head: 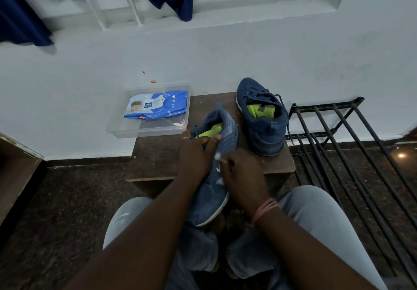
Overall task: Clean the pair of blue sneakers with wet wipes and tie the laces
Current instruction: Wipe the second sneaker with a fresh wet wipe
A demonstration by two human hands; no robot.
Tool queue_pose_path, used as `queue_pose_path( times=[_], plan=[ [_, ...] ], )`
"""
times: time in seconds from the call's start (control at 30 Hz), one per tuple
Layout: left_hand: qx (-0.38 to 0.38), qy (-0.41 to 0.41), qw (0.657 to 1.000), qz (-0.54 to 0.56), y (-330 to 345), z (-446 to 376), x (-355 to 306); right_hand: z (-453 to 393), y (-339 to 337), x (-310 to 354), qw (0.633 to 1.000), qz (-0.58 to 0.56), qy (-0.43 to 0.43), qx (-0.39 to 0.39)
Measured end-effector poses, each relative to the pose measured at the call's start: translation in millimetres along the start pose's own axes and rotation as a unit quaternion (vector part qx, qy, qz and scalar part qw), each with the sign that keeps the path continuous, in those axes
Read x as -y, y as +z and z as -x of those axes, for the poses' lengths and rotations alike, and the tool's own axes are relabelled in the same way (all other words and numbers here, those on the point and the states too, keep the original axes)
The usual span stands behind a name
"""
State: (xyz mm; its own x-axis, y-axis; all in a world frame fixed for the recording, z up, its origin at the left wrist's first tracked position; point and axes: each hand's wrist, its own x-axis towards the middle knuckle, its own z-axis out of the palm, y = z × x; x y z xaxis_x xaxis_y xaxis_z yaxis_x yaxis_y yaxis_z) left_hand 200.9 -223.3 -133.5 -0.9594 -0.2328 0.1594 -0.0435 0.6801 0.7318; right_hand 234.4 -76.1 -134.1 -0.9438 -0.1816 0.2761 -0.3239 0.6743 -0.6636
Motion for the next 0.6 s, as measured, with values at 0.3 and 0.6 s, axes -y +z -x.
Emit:
queue_pose_path(
  times=[0.3,0.6],
  plan=[
    [-0.007,-0.001,1.0,0.002,4.5,-2.1,7.0,-6.4,-8.9,-9.2,0.998,-0.049,0.024,-0.031],
    [-0.004,0.014,1.0,-0.009,0.8,1.0,-1.7,-9.5,-7.6,-9.0,0.999,-0.024,-0.001,-0.043]
  ],
)
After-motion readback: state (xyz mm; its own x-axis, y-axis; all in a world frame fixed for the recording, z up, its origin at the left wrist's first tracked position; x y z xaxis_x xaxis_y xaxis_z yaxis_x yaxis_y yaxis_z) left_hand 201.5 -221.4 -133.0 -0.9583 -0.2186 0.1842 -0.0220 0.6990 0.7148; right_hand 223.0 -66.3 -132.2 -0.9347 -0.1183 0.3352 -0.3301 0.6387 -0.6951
